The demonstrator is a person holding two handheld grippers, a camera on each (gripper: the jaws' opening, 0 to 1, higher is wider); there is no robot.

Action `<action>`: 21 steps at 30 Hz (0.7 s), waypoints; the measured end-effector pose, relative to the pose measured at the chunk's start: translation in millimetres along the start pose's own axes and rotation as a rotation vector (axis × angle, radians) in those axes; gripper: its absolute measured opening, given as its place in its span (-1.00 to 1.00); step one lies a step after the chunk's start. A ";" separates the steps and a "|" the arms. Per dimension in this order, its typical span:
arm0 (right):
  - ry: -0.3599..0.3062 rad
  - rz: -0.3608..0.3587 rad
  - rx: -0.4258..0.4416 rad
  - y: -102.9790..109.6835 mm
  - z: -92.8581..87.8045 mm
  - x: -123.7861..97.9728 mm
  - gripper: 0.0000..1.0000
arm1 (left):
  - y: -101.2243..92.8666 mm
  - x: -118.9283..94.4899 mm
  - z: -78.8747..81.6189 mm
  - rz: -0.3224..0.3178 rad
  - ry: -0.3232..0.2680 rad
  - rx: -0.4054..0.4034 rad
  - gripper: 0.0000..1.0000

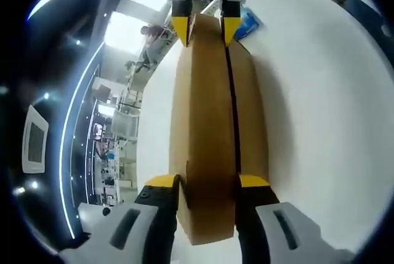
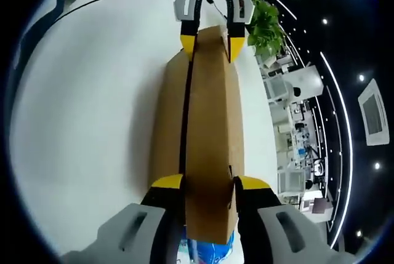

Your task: Operate the shoe box by opening the lid, removing the specified soft item, and placing it in the target area until the item is outside and the box remains undamaged.

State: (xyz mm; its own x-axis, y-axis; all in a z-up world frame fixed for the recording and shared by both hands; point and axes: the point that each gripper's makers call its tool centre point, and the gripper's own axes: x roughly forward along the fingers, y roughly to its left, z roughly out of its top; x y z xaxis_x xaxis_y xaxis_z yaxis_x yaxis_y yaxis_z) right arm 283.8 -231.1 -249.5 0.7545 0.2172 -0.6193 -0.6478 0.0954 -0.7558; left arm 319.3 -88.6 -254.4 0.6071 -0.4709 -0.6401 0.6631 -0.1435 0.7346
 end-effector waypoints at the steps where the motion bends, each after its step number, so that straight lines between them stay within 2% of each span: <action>1: -0.001 0.000 0.002 -0.3 0.3 -0.3 -0.38 | 0.0 -0.4 0.2 -0.002 0.000 0.005 -0.28; 11: 0.001 0.004 0.015 -3.1 0.4 -0.9 -0.38 | -2.1 -4.3 6.8 -0.027 -0.012 0.013 -0.25; 21: 0.003 0.032 0.035 4.9 0.1 1.3 -0.38 | -10.3 -1.3 7.2 -0.051 -0.018 0.007 -0.22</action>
State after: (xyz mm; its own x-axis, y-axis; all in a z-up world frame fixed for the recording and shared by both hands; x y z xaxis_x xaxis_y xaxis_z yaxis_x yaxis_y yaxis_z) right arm 281.5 -230.2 -254.0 0.7338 0.2178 -0.6435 -0.6746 0.1220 -0.7280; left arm 308.5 -92.8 -259.5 0.5651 -0.4781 -0.6724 0.6895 -0.1739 0.7031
